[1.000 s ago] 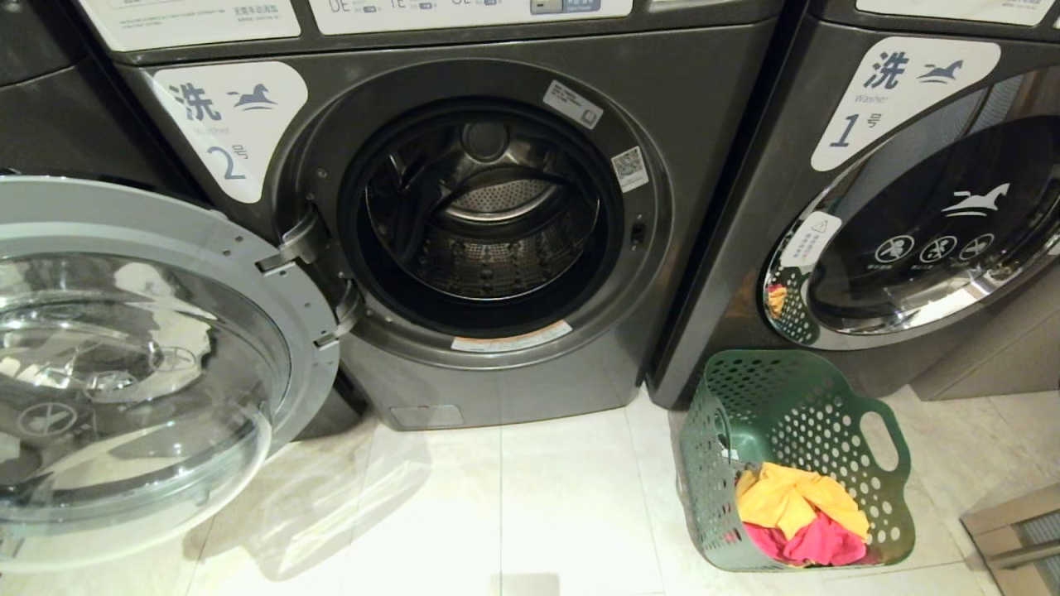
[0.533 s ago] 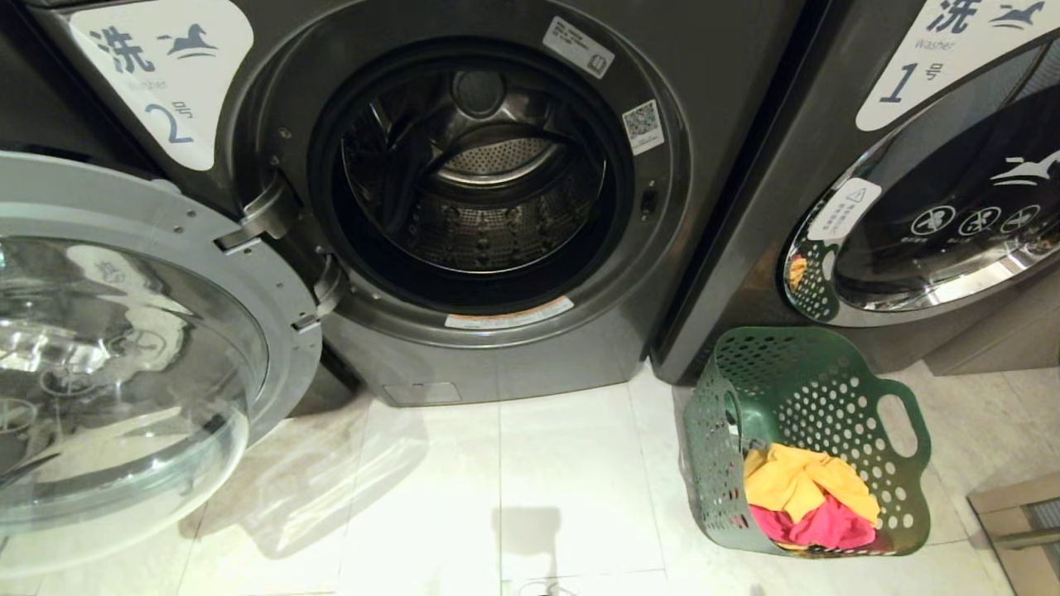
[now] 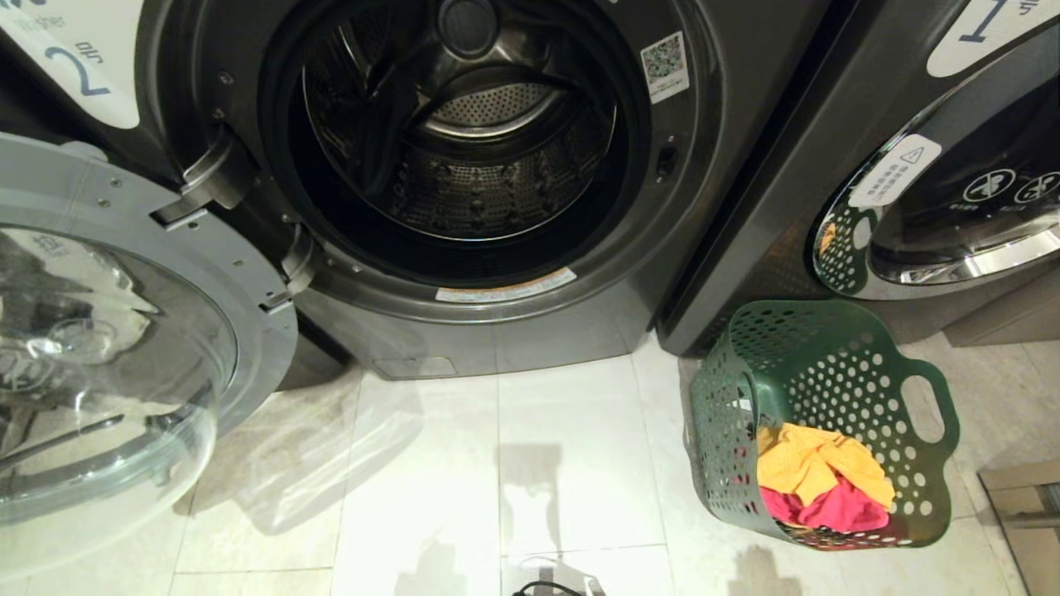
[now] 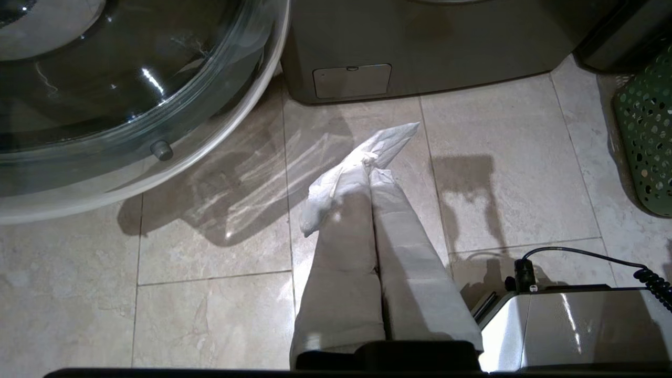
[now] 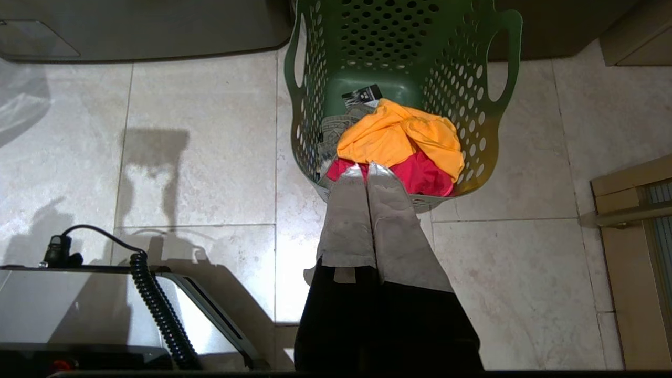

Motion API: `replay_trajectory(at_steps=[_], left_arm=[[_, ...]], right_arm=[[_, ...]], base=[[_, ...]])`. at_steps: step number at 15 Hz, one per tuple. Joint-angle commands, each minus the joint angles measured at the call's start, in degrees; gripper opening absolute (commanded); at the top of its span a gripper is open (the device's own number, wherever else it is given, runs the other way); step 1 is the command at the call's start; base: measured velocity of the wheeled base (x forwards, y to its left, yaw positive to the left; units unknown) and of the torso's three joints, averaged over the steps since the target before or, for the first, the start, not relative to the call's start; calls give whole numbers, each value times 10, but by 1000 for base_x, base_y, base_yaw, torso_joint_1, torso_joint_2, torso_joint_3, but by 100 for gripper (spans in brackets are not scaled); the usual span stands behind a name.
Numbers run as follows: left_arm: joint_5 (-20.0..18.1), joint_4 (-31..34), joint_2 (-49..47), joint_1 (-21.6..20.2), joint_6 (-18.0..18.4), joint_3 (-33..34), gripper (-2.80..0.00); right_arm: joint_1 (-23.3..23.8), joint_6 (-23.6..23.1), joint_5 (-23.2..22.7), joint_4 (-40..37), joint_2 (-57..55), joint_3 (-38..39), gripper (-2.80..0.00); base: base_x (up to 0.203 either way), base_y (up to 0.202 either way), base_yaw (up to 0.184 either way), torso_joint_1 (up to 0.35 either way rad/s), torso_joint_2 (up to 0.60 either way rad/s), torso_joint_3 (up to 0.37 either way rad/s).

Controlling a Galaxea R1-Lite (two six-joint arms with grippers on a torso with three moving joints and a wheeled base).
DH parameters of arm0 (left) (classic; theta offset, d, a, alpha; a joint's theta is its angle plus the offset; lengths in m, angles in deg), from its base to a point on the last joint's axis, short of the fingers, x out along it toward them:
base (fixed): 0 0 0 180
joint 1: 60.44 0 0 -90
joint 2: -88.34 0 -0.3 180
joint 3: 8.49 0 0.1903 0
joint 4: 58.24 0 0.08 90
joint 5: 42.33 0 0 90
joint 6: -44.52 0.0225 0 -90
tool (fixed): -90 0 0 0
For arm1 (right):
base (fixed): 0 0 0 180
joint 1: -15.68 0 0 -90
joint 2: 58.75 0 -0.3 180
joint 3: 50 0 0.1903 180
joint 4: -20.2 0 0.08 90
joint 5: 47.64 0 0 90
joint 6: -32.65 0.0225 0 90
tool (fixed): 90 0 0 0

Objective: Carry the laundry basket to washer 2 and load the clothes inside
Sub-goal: Place the clothes into the washing machine

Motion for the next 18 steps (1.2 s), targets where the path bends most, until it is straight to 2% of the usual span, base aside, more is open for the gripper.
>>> replay_trajectory(at_steps=[1,9,10,12,13,15,18], left_arm=[[0,0,-1,0,0,0,-280],[2,1,-1,0,-12,0,-280],[3,0,-1,0,-12,0,-280],[3,0,-1,0,-12,0,-280],[4,-1,-1,0,-11,0,-280],[3,-1,-1,0,-11,0,-280],[4,0,-1,0,-19,0,-280]], right_arm=[[0,-1,0,0,0,0,-280],[0,-7,3,-2,0,-1,-280],[0,-9,7,-2,0,-11,-280],[0,-12,11,-22,-23,-87,-280],[1,-7,12,-39,-58,-139,-280],[6,34,14,-76,-189,-248,-280],[10,109,20,-113,-429,-337,-280]], base=[[0,0,0,2,2,-200],[0,0,0,1,2,-50],[0,0,0,0,0,0],[0,0,0,0,0,0],[0,0,0,0,0,0],[0,0,0,0,0,0],[0,0,0,0,0,0]])
